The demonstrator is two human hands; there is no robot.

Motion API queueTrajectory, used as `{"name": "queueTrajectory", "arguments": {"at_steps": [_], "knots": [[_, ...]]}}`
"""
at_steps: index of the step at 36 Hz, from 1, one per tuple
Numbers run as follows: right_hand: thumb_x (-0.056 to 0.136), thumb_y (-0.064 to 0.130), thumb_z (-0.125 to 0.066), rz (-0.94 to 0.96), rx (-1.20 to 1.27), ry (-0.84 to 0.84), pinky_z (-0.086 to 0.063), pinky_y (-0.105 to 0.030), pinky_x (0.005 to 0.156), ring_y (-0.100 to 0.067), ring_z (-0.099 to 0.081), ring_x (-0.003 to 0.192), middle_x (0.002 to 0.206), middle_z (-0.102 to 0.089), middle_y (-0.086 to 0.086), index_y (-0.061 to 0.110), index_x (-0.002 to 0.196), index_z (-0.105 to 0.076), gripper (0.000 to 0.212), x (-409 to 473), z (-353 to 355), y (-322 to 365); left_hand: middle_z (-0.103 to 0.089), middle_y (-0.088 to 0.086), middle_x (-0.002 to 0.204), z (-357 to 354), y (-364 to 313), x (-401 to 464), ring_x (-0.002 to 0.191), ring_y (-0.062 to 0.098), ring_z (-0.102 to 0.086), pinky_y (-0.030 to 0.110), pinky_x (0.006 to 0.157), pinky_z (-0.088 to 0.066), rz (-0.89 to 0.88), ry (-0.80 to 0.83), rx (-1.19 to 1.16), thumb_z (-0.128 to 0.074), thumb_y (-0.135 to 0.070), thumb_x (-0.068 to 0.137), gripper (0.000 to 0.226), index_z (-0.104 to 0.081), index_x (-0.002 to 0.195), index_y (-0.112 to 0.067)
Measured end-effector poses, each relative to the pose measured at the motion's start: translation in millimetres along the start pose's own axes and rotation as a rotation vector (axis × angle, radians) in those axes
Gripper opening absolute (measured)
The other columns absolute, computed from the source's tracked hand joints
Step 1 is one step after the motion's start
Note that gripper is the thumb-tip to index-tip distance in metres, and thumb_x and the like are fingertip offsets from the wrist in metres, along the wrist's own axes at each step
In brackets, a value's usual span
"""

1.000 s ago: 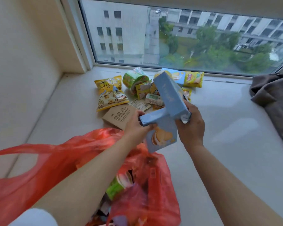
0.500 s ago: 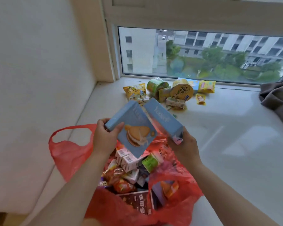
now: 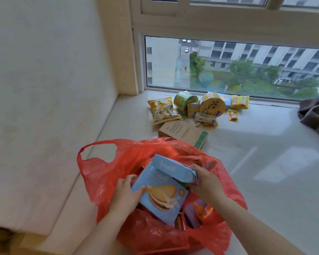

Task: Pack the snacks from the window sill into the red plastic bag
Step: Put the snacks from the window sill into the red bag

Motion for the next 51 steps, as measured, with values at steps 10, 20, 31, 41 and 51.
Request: {"name": "queueTrajectory", "arguments": {"at_steps": [10,20,31,41,51], "knots": [[0.071,0.019,-0.070,0.084,-0.646,0.064,-0.047,-0.041,0.078,-0.031,-0.061,0.090,0.094,-0.065,-0.007,0.014,0.106,-0.060,0.037,26.7,-0.2,0.6,-0.045,0.001,0.124,-10.7,-15.3,2.1,0.115,0.021,-0.047,0.033,0.089,-0.046,-0.113,0.061,0.484,-0.045,-0.063,0.086,0.058,-0.043,0.132,-0.028],[0.088,0.032,-0.060,0.076,-0.407,0.164,-0.039,-0.039,0.097,-0.024,-0.053,0.118,0.132,-0.052,0.001,0.020,0.136,-0.045,0.052,42.7,-19.5,12.8,-0.028,-0.002,0.149,-22.1,-39.9,-3.2,0.135,0.022,-0.031,0.038,0.105,-0.039,-0.423,-0.002,0.499,-0.062,-0.049,0.080,0.080,-0.026,0.147,-0.025],[0.099,0.024,-0.035,0.055,-0.329,0.264,-0.015,-0.029,0.111,-0.019,-0.027,0.138,0.152,-0.026,0.004,0.026,0.145,-0.030,0.047,34.0,-25.4,-8.0,-0.036,-0.006,0.138,-36.2,-56.7,3.6,0.127,0.017,-0.035,0.035,0.105,-0.026,-0.459,0.115,0.696,-0.046,-0.056,0.088,0.053,-0.036,0.137,-0.037],[0.085,0.018,-0.042,0.074,-0.211,0.042,-0.045,-0.040,0.095,-0.030,-0.055,0.113,0.123,-0.059,-0.007,0.012,0.121,-0.060,0.040,21.8,-9.7,-17.5,-0.042,-0.004,0.132,-40.3,-93.6,16.8,0.123,0.016,-0.038,0.030,0.101,-0.032,-0.505,0.017,0.557,-0.050,-0.051,0.089,0.045,-0.049,0.128,-0.027],[0.086,0.028,-0.043,-0.071,-0.109,-0.072,-0.046,-0.042,0.092,-0.031,-0.053,0.109,0.118,-0.059,-0.010,0.007,0.122,-0.055,0.043,22.2,49.2,-70.4,-0.043,-0.004,0.137,-77.9,-175.9,34.4,0.126,0.020,-0.035,0.034,0.100,-0.032,-0.575,0.037,0.579,-0.055,-0.039,0.089,0.041,-0.052,0.129,-0.029]]}}
Point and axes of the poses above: each hand's wrist, its own x-axis towards the middle knuckle, its own z-axis out of the back of the hand, y = z × x, the point moved 4 cm from there along x, towards the middle knuckle
